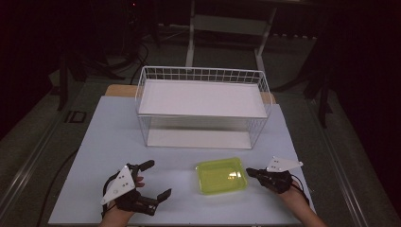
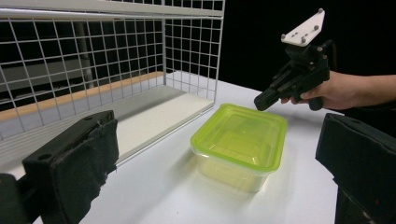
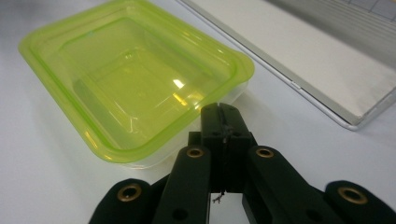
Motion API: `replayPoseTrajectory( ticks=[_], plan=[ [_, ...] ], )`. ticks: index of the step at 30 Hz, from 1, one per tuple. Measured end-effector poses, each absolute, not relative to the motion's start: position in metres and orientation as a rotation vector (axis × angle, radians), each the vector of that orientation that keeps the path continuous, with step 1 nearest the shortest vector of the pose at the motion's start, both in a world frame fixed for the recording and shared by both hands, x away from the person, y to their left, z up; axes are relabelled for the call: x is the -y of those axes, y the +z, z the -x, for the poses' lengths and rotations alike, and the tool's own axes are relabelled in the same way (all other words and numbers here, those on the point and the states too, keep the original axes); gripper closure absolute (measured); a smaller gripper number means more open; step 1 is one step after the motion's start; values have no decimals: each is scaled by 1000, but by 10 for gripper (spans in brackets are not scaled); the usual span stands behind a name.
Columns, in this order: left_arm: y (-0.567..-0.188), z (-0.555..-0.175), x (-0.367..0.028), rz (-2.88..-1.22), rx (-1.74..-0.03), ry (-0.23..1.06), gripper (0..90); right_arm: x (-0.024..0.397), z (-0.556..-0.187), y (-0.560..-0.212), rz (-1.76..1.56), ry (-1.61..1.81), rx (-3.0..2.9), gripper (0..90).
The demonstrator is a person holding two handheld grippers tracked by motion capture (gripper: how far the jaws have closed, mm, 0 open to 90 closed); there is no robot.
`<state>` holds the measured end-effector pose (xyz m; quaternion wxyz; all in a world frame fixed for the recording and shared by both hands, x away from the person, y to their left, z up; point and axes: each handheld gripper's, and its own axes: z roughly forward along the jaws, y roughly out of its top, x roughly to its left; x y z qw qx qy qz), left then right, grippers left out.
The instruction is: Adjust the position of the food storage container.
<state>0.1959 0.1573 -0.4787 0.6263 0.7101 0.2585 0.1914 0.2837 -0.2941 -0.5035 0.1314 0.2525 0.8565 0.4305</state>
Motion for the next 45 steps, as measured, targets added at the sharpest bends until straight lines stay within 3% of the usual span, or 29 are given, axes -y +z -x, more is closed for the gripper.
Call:
replayPoseTrajectory(
  ticks=[45],
  plan=[
    [-479,-193,-154,-1649,-569,419,0,217,-280,-504,-592,1313,-2610,900]
  ],
)
